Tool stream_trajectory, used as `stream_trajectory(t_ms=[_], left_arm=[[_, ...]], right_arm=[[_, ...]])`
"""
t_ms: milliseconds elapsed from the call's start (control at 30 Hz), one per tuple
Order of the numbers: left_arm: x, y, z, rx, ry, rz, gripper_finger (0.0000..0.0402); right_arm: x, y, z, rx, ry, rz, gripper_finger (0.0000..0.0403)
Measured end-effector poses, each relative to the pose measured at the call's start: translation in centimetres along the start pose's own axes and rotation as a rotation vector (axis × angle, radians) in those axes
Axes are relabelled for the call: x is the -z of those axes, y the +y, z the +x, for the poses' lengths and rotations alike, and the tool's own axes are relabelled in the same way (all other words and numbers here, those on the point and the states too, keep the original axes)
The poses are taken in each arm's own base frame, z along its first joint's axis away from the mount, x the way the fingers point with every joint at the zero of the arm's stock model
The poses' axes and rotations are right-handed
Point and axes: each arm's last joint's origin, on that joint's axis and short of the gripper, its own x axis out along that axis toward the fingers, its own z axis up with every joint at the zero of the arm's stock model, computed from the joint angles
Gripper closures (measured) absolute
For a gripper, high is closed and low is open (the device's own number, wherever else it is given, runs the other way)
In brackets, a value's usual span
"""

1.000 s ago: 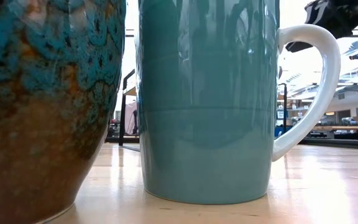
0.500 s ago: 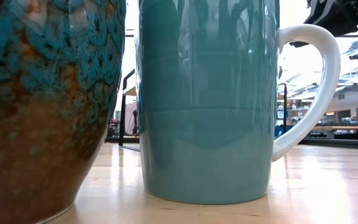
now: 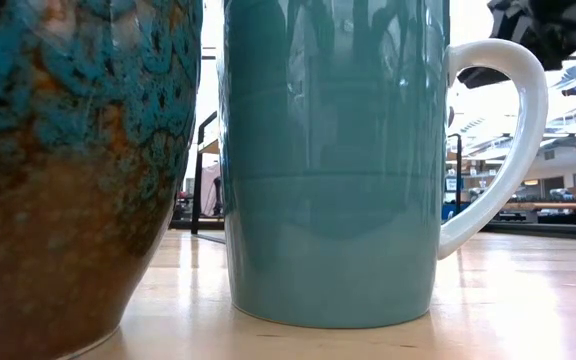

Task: Place coffee mugs
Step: Put the dark blue mug on the shelf

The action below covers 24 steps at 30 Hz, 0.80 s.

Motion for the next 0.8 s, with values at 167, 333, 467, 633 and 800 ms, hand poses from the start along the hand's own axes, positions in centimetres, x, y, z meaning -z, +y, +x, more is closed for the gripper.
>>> stream_trajectory(t_ms=[167,333,467,633,800], left_arm=[[-0.1,-0.1,0.5,0.01,-0.015,-0.003,0.0281],[-0.1,-0.2,1.5,0.03,-0.039,-0.019,0.0284],[0.0,-0.9,2.1,0.039,-0.028,-0.034,0.0286],[0.0,-2.3,1.7,0.058,-0.038,-0.026,0.0286],[0.8,-1.7,1.9,-0.038,-0.057,-0.036,0.0286]], right_arm=[[1.2,0.0,0.9,0.014,-0.017,0.006,0.0286],[2.3,-0.1,1.5,0.015,-0.067,0.056,0.0286],[3.3,0.0,1.8,0.009,-0.134,0.079,0.0286],[3.6,-0.3,2.2,-0.048,-0.207,0.094,0.0286],[3.5,-1.1,2.5,-0.031,-0.206,0.104,0.0286]])
